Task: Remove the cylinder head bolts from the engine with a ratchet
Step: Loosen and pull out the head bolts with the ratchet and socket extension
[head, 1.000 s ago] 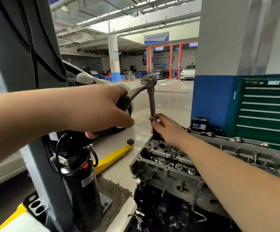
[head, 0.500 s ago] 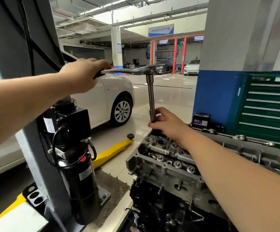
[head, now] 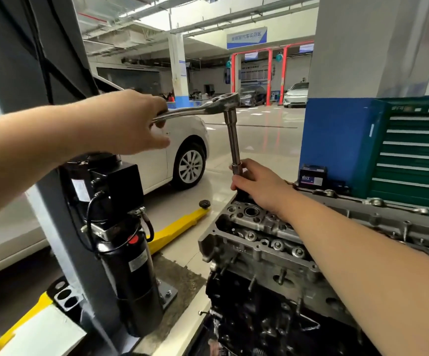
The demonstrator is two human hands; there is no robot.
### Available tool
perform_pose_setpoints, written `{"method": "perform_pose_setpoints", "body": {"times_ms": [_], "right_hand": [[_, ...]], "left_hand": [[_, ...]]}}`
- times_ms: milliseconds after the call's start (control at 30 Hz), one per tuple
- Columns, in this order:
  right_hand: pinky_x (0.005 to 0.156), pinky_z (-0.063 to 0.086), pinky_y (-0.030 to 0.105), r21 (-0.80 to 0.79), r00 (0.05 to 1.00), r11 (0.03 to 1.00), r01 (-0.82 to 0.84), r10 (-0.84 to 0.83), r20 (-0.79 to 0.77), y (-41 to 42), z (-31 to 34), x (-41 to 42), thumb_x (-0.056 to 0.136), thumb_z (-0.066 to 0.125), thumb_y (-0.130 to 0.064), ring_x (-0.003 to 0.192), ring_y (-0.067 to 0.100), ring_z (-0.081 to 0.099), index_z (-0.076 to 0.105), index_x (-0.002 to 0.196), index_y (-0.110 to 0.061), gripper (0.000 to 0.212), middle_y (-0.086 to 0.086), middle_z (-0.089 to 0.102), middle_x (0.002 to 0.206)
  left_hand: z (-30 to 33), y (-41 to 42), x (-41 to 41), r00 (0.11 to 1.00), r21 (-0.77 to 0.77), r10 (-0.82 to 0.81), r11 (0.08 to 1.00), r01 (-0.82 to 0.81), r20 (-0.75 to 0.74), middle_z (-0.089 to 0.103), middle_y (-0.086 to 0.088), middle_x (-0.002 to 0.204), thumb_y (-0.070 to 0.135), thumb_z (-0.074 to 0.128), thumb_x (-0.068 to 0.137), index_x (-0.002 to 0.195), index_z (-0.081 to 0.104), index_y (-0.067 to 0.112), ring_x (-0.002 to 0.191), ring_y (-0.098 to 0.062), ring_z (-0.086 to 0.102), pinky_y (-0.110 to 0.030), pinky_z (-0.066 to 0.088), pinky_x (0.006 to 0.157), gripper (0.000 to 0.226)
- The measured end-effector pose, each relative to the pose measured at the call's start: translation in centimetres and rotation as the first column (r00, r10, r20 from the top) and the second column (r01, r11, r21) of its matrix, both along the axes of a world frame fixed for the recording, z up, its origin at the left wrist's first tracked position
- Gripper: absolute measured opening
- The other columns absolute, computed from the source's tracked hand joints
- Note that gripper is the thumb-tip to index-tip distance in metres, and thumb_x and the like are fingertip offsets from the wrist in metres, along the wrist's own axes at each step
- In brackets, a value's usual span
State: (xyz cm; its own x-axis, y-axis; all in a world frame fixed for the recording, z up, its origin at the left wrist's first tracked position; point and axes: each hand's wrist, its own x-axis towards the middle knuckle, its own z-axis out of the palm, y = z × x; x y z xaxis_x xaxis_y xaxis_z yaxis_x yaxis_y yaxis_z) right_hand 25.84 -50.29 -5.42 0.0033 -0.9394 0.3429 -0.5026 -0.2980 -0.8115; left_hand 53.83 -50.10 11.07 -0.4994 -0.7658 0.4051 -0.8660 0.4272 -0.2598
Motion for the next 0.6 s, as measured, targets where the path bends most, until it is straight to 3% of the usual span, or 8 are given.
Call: {"method": "perform_pose_setpoints", "body": {"times_ms": [67,167,267,367,467,600], "right_hand": [[0.085,0.047,0.028,0.007,1.000,1.000,0.005,-0.005,-0.013,0.1,0.0,0.0,0.103,0.059,-0.036,0.098,0.007,0.068,0.061,0.114,-0.034,0.012,-0.010,0.077,0.095],[0.099,0.047,0.033,0.017,1.000,1.000,0.006,-0.006,0.008,0.3,0.1,-0.2,0.102,0.061,-0.034,0.106,0.007,0.068,0.063,0.113,-0.036,0.011,-0.012,0.078,0.098],[0.104,0.050,0.038,0.033,0.999,0.999,0.011,-0.012,0.038,0.4,0.0,-0.3,0.102,0.063,-0.032,0.105,0.010,0.070,0.065,0.113,-0.037,0.012,-0.010,0.079,0.098],[0.104,0.051,0.040,0.049,0.997,0.999,0.016,-0.020,0.074,0.4,0.1,-0.2,0.096,0.070,-0.030,0.104,0.012,0.071,0.068,0.112,-0.036,0.018,-0.008,0.079,0.099],[0.102,0.053,0.040,0.059,0.997,0.998,0.035,-0.039,0.070,0.2,0.3,0.1,0.090,0.076,-0.025,0.106,0.018,0.071,0.068,0.111,-0.040,0.027,-0.004,0.077,0.106],[0.103,0.052,0.049,0.058,0.997,0.998,0.033,-0.037,0.073,0.2,0.4,0.1,0.087,0.076,-0.020,0.103,0.027,0.070,0.067,0.107,-0.037,0.027,0.002,0.076,0.106]], "left_hand": [[-0.5,4.6,0.4,0.999,0.045,-0.045,0.998,0.044,0.021,0.058,0.007,0.079,0.050,0.067,0.090,0.118,0.054,0.026,0.068,-0.012,0.056,-0.030,0.046,0.058,0.038],[-0.6,8.6,-1.1,0.996,0.157,-0.090,0.983,0.090,-0.012,0.059,0.004,0.088,0.045,0.065,0.094,0.124,0.050,0.028,0.074,-0.014,0.059,-0.034,0.050,0.065,0.038],[-1.1,8.6,-2.5,0.993,0.057,-0.115,0.992,0.114,0.015,0.052,0.006,0.090,0.042,0.059,0.099,0.124,0.048,0.025,0.076,-0.013,0.052,-0.034,0.046,0.069,0.031],[0.0,6.1,-0.7,0.991,-0.027,-0.113,0.993,0.115,0.064,0.055,0.010,0.089,0.046,0.061,0.098,0.140,0.038,0.037,0.075,-0.015,0.057,-0.039,0.056,0.071,0.050],[1.7,0.8,2.2,0.994,-0.051,-0.004,0.999,0.010,0.111,0.054,0.011,0.089,0.058,0.062,0.095,0.145,0.024,0.055,0.073,-0.017,0.059,-0.040,0.058,0.071,0.063],[1.3,-7.9,2.2,0.991,-0.090,0.110,0.991,-0.103,0.070,0.065,0.002,0.103,0.067,0.059,0.095,0.145,0.031,0.048,0.083,-0.027,0.064,-0.041,0.059,0.069,0.060]]}}
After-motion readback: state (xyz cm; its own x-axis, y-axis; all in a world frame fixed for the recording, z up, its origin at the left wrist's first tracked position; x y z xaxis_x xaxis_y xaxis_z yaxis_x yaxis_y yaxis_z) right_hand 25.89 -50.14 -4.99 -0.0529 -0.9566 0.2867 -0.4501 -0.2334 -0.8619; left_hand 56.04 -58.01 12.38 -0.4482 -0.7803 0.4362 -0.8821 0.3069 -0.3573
